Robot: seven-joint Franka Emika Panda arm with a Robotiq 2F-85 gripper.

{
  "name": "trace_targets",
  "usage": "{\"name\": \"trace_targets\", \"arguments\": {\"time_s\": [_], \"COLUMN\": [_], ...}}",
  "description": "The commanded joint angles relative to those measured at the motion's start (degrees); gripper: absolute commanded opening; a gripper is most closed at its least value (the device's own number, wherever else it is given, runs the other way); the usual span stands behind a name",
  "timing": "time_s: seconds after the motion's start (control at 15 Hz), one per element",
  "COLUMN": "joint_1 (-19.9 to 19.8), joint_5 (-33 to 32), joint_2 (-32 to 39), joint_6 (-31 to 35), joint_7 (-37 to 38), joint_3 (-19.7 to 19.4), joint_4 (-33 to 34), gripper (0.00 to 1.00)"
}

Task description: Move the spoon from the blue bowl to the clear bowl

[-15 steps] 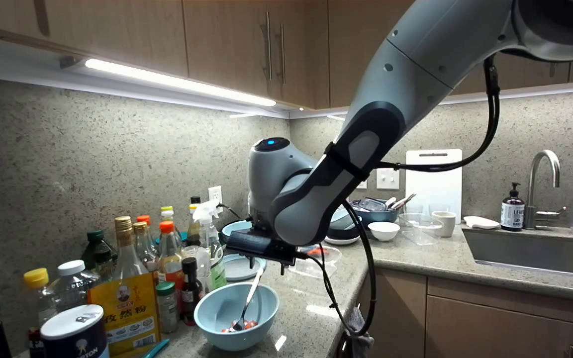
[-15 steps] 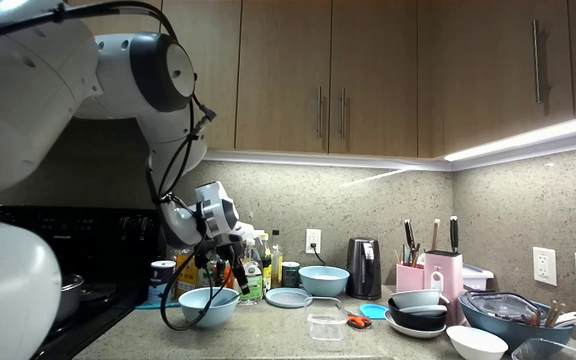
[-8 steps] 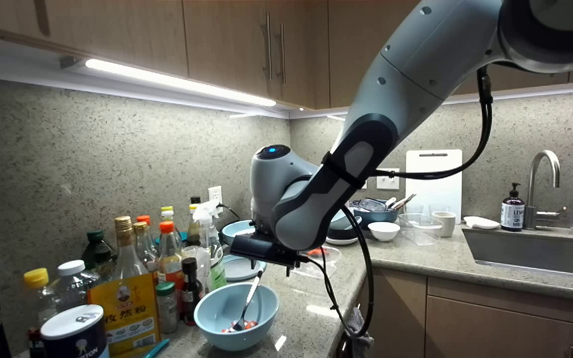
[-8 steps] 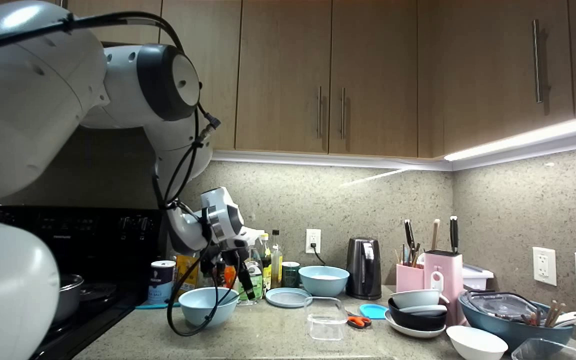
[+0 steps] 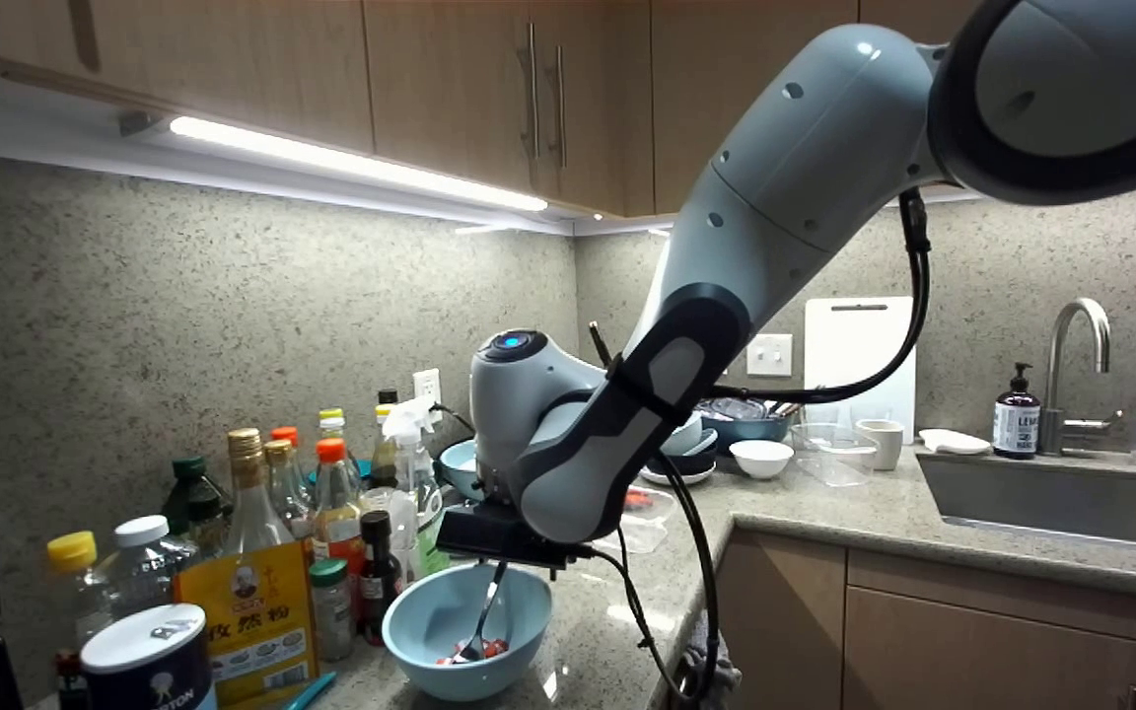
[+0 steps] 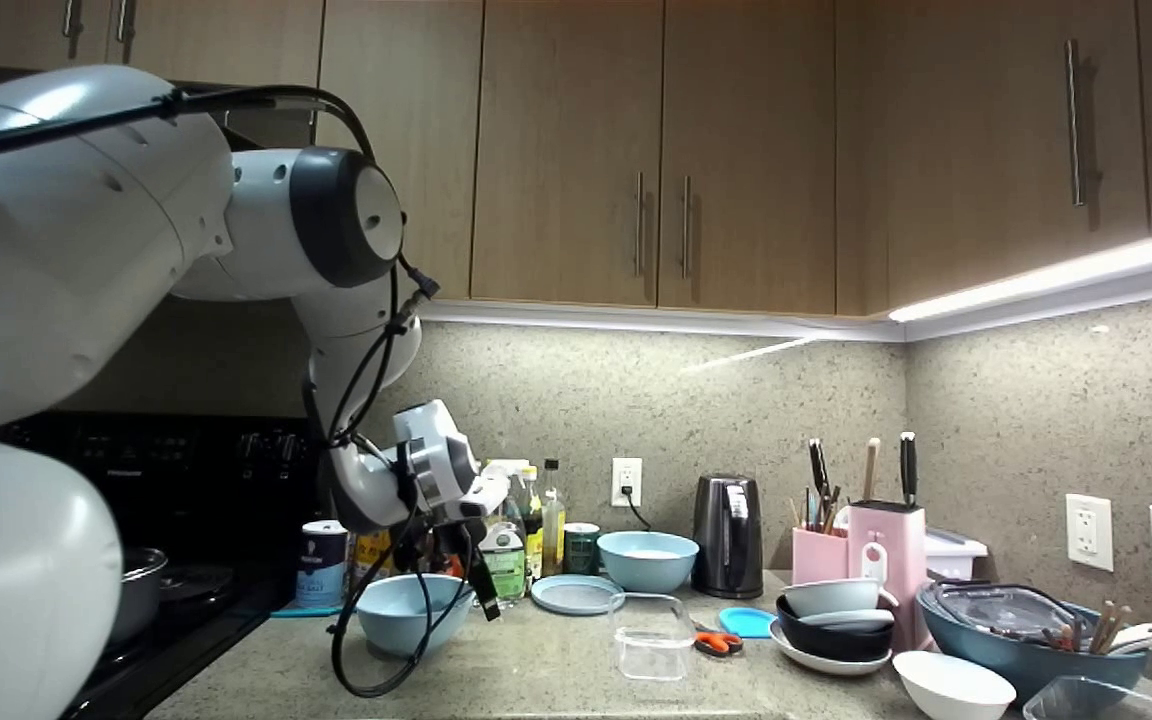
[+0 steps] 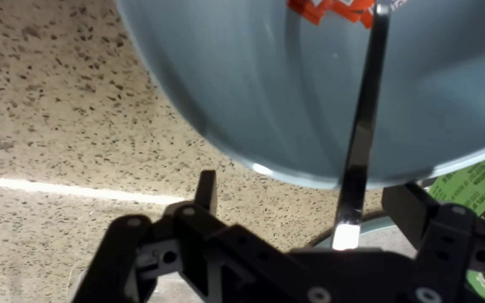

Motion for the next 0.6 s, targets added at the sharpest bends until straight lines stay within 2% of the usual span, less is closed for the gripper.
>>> {"name": "trace_targets", "arguments": {"time_s": [0.0, 0.07, 0.53], "joint_1": [0.97, 1.13, 3.30], "joint_5": [-0.11, -0.05, -1.15], "joint_2": [1.93, 2.27, 2.25], "joint_6": [-0.22, -0.13, 1.45], "joint_7": [-2.66, -3.08, -1.71], "joint_3": [-0.40, -0.43, -2.63], "joint_4": [2.61, 3.10, 3.94], "gripper": [0.75, 0.74, 0.28]}}
